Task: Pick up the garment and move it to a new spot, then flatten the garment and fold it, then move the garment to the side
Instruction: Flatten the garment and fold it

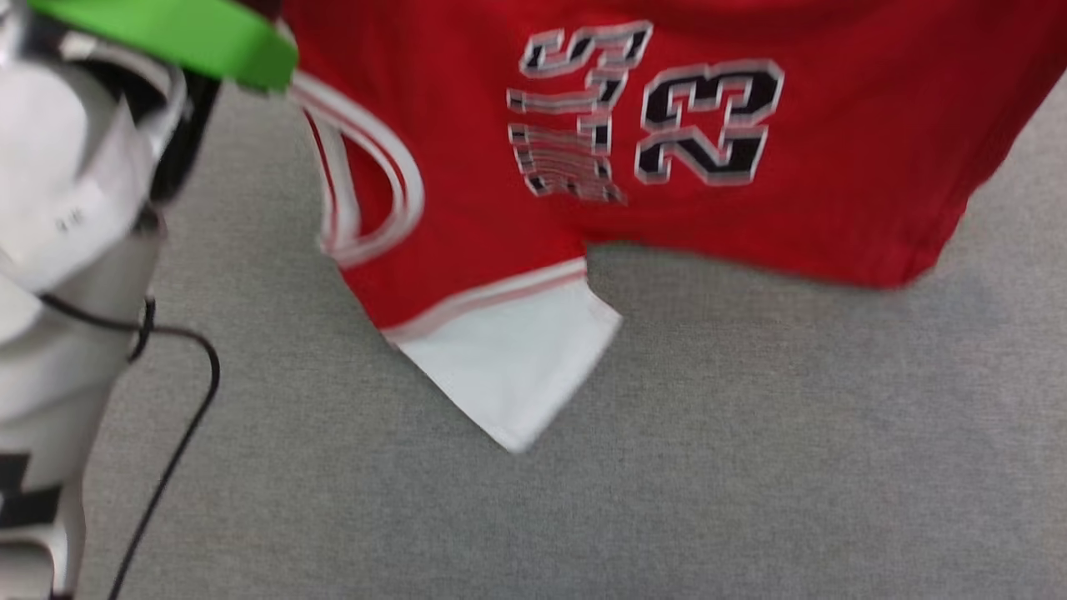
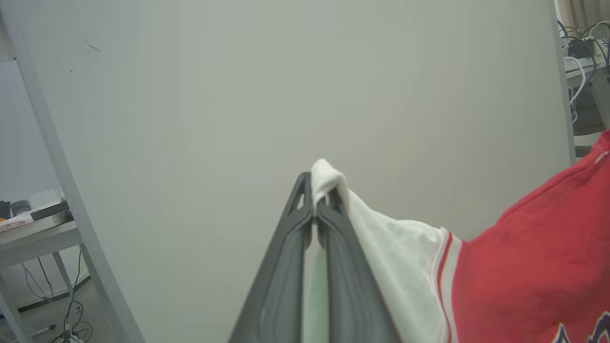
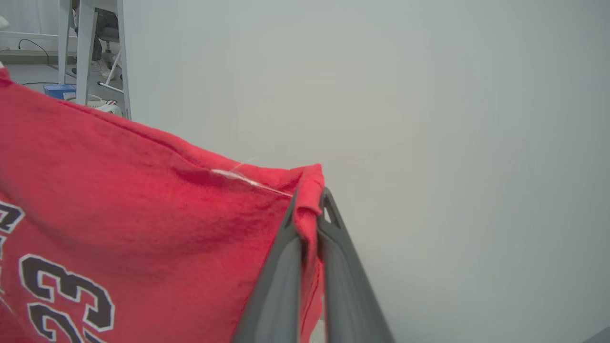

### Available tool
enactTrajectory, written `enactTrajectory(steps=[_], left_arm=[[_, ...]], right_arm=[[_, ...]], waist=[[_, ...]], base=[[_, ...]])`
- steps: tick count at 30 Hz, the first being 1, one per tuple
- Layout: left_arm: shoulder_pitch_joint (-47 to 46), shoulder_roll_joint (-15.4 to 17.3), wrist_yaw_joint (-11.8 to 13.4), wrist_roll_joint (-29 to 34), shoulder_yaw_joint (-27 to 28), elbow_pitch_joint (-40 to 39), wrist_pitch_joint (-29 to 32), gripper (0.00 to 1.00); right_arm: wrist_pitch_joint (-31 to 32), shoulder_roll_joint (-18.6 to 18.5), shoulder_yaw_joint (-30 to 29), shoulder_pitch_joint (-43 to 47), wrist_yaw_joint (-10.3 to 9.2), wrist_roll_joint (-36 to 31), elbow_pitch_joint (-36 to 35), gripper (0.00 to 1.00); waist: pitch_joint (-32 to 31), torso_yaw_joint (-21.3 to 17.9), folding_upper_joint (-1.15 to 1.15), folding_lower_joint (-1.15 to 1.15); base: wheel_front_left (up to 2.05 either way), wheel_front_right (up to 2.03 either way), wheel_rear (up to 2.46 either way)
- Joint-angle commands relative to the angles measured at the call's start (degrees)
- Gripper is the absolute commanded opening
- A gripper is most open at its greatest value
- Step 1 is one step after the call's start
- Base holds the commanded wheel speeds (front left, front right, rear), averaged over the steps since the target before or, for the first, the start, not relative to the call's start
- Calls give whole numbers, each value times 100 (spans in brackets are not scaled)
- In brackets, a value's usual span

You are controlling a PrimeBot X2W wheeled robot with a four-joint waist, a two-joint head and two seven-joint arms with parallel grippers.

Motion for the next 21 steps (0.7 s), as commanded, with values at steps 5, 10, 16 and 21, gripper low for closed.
enactTrajectory(steps=[5, 10, 16, 21], left_arm=[[-1421, -206, -213, 138, -74, 550, 105, 0], [-2824, -239, -329, 210, -61, 1193, 129, 0], [-4259, -247, -416, 285, -267, 1921, 89, 0], [-5098, -229, -438, 237, -431, 2460, -54, 0]], right_arm=[[101, 296, -255, -1110, -3, -445, 175, 0], [24, 644, -324, -2348, -3, -813, 673, 0], [-280, 892, -132, -3668, -3, -1159, 1435, 0], [-555, 1022, 99, -4568, -3, -1297, 2152, 0]], waist=[[942, -128, 25, 0], [1417, -230, 25, 0], [1741, -294, 25, 0], [1888, -310, 25, 0]], base=[[0, 0, 0], [0, 0, 0], [0, 0, 0], [0, 0, 0]])
